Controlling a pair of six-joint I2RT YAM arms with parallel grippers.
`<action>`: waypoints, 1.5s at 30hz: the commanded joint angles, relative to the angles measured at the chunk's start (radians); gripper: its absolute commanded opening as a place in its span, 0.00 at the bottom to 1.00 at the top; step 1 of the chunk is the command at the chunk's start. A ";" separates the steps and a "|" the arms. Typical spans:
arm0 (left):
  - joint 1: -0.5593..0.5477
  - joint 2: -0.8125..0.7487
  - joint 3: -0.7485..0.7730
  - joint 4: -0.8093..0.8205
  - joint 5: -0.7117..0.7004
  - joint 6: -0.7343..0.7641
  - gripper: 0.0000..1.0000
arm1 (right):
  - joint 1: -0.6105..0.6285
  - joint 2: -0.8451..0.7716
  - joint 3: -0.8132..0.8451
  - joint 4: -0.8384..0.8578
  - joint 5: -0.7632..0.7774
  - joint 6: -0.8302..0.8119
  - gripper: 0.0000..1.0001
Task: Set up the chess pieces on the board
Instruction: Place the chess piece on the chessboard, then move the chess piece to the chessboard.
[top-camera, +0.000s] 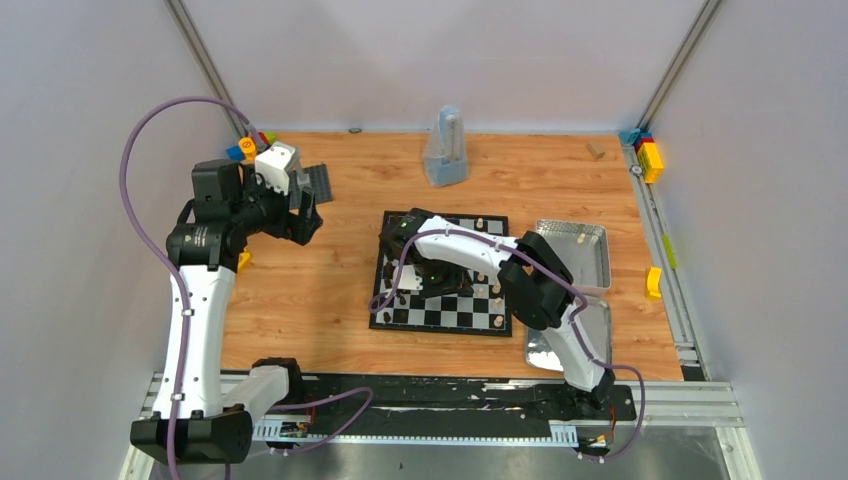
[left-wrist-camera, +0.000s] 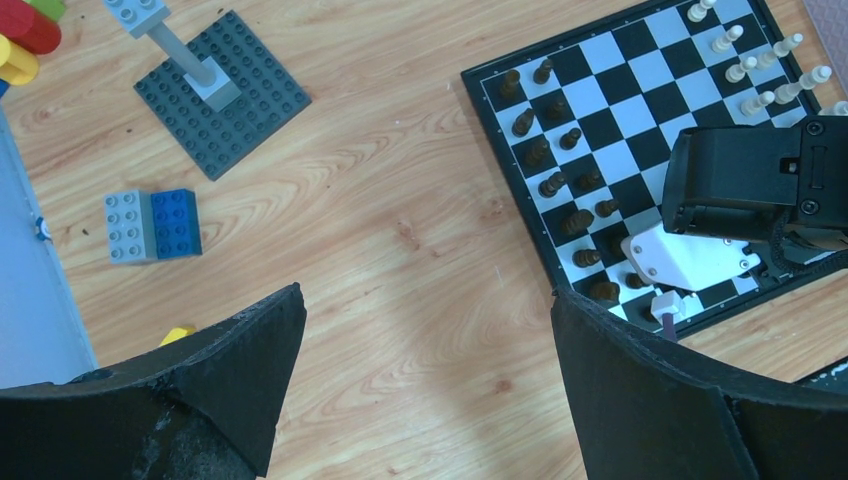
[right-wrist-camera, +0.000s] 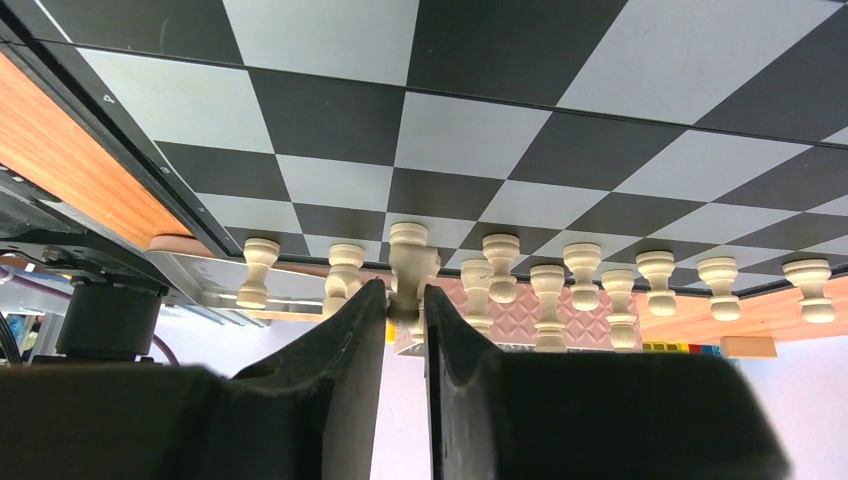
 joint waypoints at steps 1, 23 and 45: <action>0.007 0.007 0.019 0.017 0.027 0.016 1.00 | 0.005 0.003 0.038 -0.028 0.025 -0.008 0.24; 0.006 0.022 0.006 0.038 0.076 0.010 1.00 | -0.199 -0.319 -0.189 0.302 -0.424 0.148 0.44; 0.007 0.061 0.010 0.063 0.082 -0.021 1.00 | -0.263 -0.388 -0.441 0.584 -0.493 0.211 0.41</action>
